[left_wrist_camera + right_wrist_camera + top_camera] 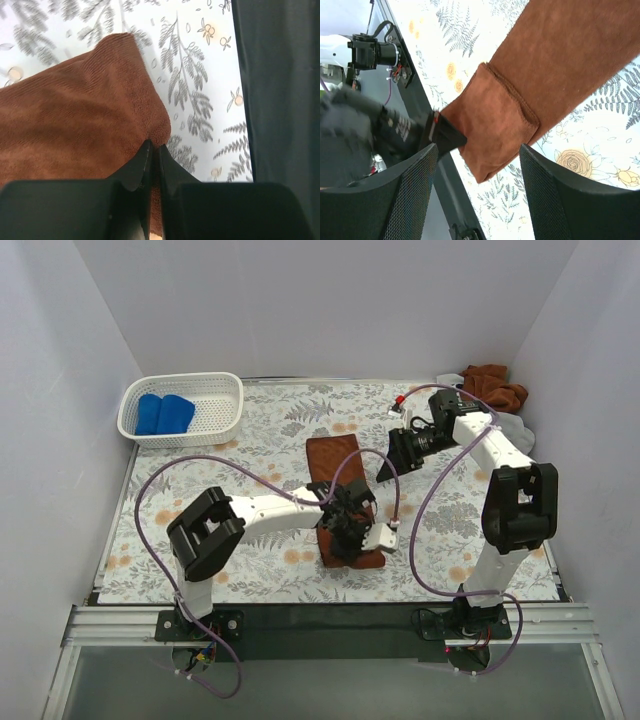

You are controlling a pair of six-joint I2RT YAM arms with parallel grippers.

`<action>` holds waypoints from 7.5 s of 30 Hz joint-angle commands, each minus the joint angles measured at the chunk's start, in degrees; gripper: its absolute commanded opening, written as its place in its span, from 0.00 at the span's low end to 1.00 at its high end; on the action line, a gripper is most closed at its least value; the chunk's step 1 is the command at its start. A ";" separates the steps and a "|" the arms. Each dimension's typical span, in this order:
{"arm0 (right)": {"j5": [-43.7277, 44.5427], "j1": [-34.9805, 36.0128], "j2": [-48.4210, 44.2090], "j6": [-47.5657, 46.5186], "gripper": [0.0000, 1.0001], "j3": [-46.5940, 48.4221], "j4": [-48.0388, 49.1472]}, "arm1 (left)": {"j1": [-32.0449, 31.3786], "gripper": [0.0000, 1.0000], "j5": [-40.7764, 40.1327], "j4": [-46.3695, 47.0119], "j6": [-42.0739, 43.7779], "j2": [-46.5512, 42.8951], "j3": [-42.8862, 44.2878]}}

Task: Roll the towels
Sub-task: Roll the towel

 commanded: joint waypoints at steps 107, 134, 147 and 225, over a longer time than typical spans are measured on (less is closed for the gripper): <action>11.36 -3.02 -18.57 -12.90 0.62 -16.27 11.88 | 24.80 0.09 27.04 -27.56 8.09 22.32 22.12; 30.79 31.09 -14.54 -18.62 0.49 -33.34 40.10 | 27.35 0.20 25.72 -34.95 9.75 37.71 31.37; 21.05 29.94 -7.69 -22.40 0.01 -29.39 25.44 | 31.55 0.37 29.67 -24.07 10.46 17.18 13.71; 21.26 11.20 -23.58 -18.28 0.45 -17.68 14.76 | 24.89 0.26 27.05 -31.33 13.62 26.27 17.47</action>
